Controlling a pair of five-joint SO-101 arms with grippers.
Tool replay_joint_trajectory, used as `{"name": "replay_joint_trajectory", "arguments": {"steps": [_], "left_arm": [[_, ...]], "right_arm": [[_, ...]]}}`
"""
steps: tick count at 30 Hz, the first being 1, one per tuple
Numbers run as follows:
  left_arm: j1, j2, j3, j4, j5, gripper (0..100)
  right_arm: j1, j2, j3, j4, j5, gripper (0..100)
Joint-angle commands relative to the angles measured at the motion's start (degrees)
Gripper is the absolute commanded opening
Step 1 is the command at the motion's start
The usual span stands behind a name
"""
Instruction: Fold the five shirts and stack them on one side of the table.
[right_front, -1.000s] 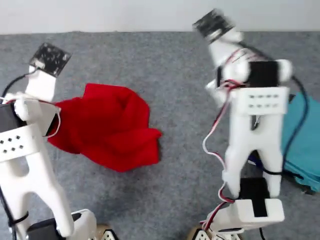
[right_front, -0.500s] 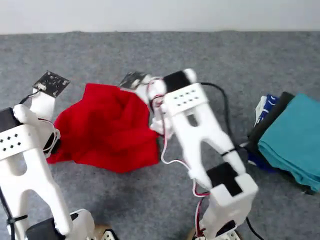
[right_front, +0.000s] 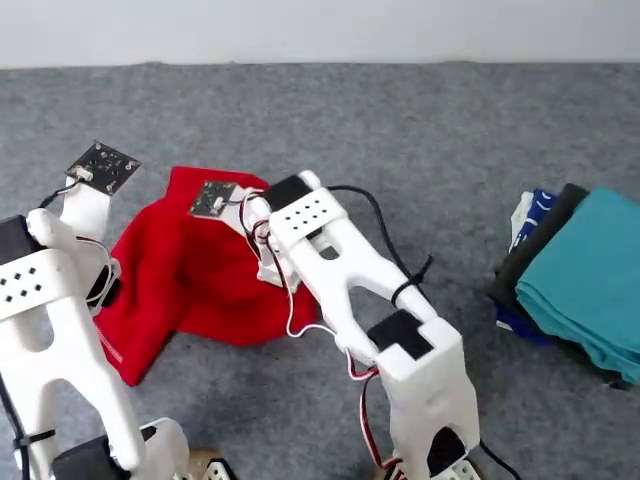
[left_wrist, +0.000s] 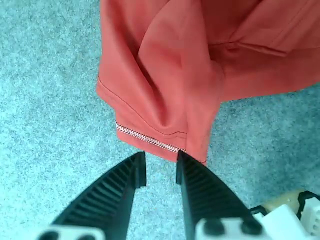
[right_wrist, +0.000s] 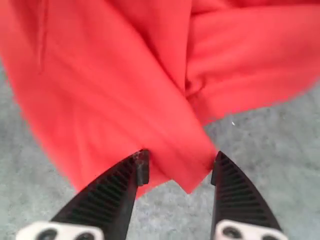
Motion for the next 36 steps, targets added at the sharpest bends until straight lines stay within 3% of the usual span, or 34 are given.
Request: {"name": "replay_joint_trajectory", "arguments": {"steps": [1,4,9,17,25,30,36], "left_arm": [[-0.35,-1.76,-0.31,0.26,-0.53,11],[-0.35,-1.76,-0.31,0.26,-0.53,11],[-0.35,-1.76,-0.31,0.26,-0.53,11],[-0.26,-1.76,-0.22,0.26,-0.53,11],[0.53,-1.23,1.1,0.26,-0.79,12],[6.95,-1.32,11.03,-0.18,-4.31,12],[8.09,-1.23,24.31,-10.11,-4.75,17]], "right_arm": [[0.31,1.63,-1.67,-0.75,0.26,20.9],[2.33,4.53,-5.1,-0.57,0.18,19.9],[6.02,8.31,-14.51,1.71,0.53,0.9],[10.42,11.65,-27.69,12.88,1.05,1.0],[15.08,11.03,-29.98,19.65,3.69,1.0],[19.56,11.03,-34.9,20.35,3.43,1.0],[20.35,11.03,-36.84,20.44,3.43,1.0]]}}
